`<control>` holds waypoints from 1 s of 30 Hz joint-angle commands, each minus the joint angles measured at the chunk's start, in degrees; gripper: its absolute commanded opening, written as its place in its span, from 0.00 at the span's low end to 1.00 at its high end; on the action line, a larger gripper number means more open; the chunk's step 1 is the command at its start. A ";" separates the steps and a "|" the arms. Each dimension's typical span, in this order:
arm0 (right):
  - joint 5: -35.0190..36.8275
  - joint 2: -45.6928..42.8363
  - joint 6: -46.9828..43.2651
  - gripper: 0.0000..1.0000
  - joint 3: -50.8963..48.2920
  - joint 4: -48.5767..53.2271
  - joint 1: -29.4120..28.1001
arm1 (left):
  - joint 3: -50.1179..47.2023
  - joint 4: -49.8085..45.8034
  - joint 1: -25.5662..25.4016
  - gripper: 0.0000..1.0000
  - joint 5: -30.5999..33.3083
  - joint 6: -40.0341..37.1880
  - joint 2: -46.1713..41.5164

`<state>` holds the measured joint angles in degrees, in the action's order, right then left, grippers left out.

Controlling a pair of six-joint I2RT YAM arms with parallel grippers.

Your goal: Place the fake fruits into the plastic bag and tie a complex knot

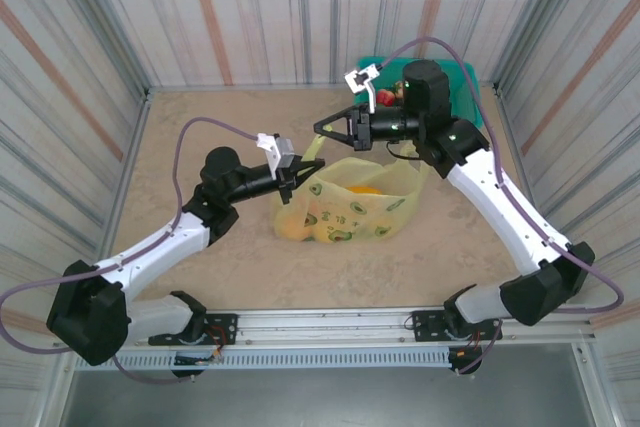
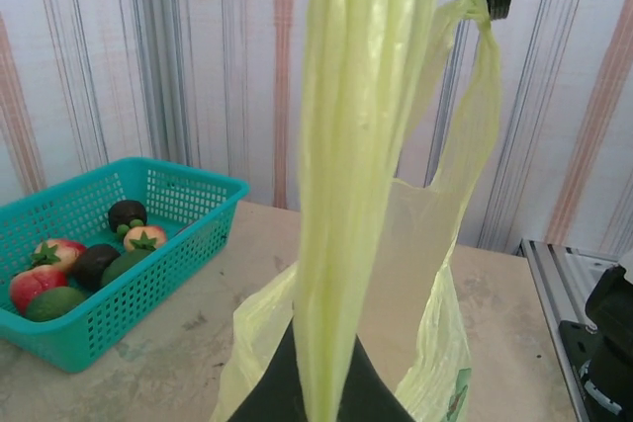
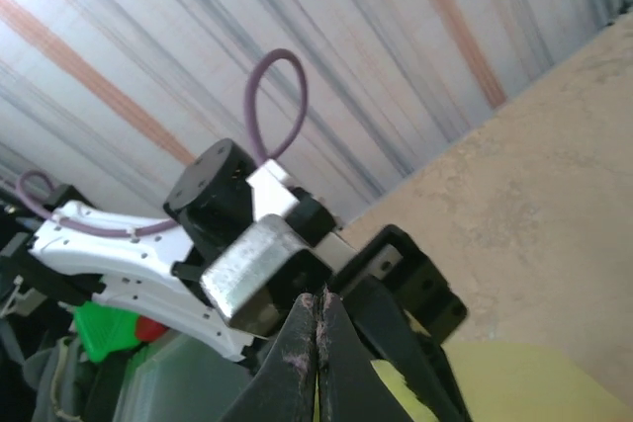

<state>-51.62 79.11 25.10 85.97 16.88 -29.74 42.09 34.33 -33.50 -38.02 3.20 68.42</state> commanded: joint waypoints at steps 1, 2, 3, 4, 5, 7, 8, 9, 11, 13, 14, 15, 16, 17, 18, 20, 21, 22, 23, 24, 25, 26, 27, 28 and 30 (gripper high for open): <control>3.95 -4.04 1.24 0.00 -2.47 -2.23 2.06 | -1.00 -0.07 -0.17 0.00 1.86 -0.57 -1.26; 5.21 -4.67 1.20 0.00 -3.38 -2.70 2.50 | -1.17 -0.49 -0.12 0.00 2.21 -0.72 -1.43; 6.69 -5.60 1.26 0.00 -4.70 -3.32 2.97 | -1.31 -0.89 -0.15 0.00 2.74 -0.67 -1.58; 8.65 -6.59 1.14 0.00 -6.29 -3.93 3.29 | -1.47 -1.42 -0.16 0.00 3.23 -0.68 -1.94; 10.24 -7.61 1.11 0.00 -7.86 -4.51 3.63 | -1.57 -1.82 -0.14 0.00 3.45 -0.73 -2.20; 14.47 -9.62 0.50 0.00 -11.35 -4.50 4.70 | -1.74 -2.94 -0.12 0.00 3.82 -1.01 -2.70; 16.22 -10.35 0.47 0.00 -12.47 -4.17 5.30 | -1.63 -3.51 -0.10 0.00 3.89 -1.11 -2.78; 17.72 -10.99 0.68 0.00 -13.69 -4.20 5.65 | -1.36 -4.39 -0.11 0.00 3.83 -1.17 -2.70; 17.32 -11.20 0.95 0.00 -14.70 -4.40 5.70 | -0.55 -6.02 -0.25 0.00 3.22 -1.16 -2.57; 15.53 -10.34 1.14 0.00 -13.86 -3.60 5.08 | -0.01 -6.53 -0.25 0.00 3.52 -0.55 -2.29; 14.89 -9.79 1.33 0.00 -13.38 -3.50 4.78 | 0.23 -6.63 -0.17 0.00 3.86 -0.48 -2.33; 14.22 -9.30 1.35 0.00 -12.59 -3.38 4.49 | 0.43 -6.81 -0.25 0.00 4.41 -0.47 -2.31; 14.22 -8.79 1.15 0.01 -11.48 -2.94 4.13 | 0.61 -7.05 -0.33 0.00 5.15 -0.56 -2.41; 14.28 -8.46 1.02 0.04 -10.44 -2.64 3.92 | 0.65 -7.12 -0.30 0.00 6.03 -0.78 -2.67; 14.22 -8.06 0.94 0.10 -9.16 -2.57 3.83 | 0.59 -7.23 -0.30 0.00 7.05 -0.90 -2.94; 15.04 -7.54 0.30 0.28 -6.07 -1.70 3.47 | 0.61 -8.12 -0.32 0.00 9.28 -1.43 -3.70; 15.75 -7.38 -0.39 0.35 -4.13 -0.52 3.35 | 0.73 -9.05 -0.31 0.00 10.85 -1.73 -4.11; 16.38 -7.31 -0.94 0.41 -2.58 0.70 3.31 | 0.89 -10.03 -0.30 0.00 12.22 -1.78 -4.54; 17.37 -7.51 -1.55 0.45 -1.00 2.19 3.28 | 0.61 -10.33 -0.27 0.00 14.03 -1.52 -5.23; 18.92 -7.78 -2.16 0.48 0.56 4.14 3.28 | 0.22 -10.41 -0.32 0.00 15.86 -1.02 -5.87; 20.60 -8.15 -2.97 0.51 1.56 6.09 3.28 | -0.33 -10.34 -0.28 0.00 17.21 -0.59 -6.37; 22.92 -8.57 -4.00 0.52 3.17 8.71 3.36 | -0.86 -10.28 -0.22 0.00 18.28 -0.18 -6.98; 25.49 -9.05 -5.07 0.54 4.25 11.56 3.37 | -1.20 -10.47 -0.20 0.00 18.99 0.32 -7.36; 27.58 -9.59 -6.27 0.54 5.06 14.15 3.42 | -1.36 -10.82 -0.23 0.00 19.40 0.84 -7.65; 31.16 -11.22 -9.27 0.55 5.60 19.26 3.45 | -1.69 -11.35 -0.20 0.00 20.16 1.89 -8.28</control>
<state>-27.97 70.30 21.06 90.02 25.47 -26.41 41.43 23.83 -34.09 -21.85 3.40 61.93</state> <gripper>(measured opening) 0.543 0.052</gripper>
